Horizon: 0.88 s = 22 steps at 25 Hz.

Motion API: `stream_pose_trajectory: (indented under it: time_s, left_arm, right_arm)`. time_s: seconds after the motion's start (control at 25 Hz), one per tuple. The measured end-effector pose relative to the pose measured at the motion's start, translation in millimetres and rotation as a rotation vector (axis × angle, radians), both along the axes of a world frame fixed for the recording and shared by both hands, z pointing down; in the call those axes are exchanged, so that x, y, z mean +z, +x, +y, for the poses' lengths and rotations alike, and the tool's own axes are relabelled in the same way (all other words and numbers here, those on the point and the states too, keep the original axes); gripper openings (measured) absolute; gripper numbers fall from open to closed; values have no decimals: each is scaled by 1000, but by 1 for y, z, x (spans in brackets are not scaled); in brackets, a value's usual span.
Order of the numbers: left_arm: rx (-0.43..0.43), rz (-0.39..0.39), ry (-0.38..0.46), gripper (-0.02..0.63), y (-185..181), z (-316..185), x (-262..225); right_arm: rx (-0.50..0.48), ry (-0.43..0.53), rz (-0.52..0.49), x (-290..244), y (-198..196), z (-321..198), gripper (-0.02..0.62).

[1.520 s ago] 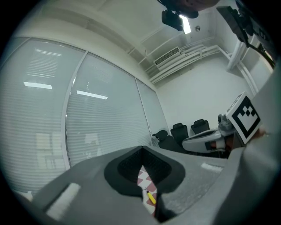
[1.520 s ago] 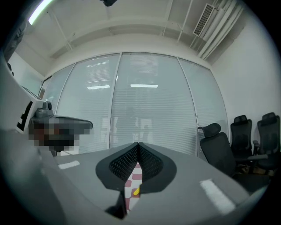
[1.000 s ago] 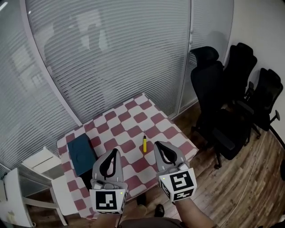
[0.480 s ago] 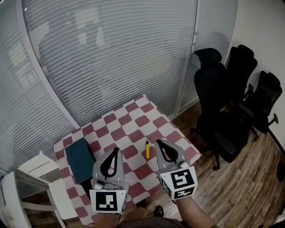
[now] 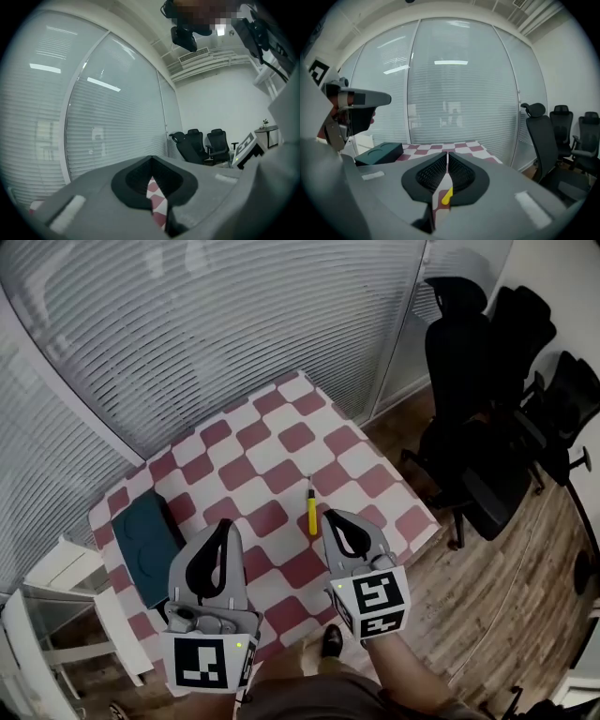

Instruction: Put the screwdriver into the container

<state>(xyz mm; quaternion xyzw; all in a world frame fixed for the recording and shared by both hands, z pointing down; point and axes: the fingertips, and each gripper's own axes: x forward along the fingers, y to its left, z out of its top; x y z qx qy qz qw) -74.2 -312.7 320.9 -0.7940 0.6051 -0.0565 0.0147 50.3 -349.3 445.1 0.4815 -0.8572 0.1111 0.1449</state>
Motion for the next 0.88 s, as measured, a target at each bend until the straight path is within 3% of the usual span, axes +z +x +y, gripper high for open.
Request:
stream_pose_trajectory:
  time_s: [0.28, 0.6, 0.88]
  left_arm:
    - [8, 15, -75, 0, -7, -17, 33]
    - [7, 34, -140, 0, -20, -38, 66]
    - [2, 50, -171, 0, -30, -49, 83]
  right_arm:
    - [16, -140, 31, 69, -4, -1, 66]
    - [28, -255, 63, 121, -14, -5, 171]
    - [58, -338, 147, 146, -17, -6, 174]
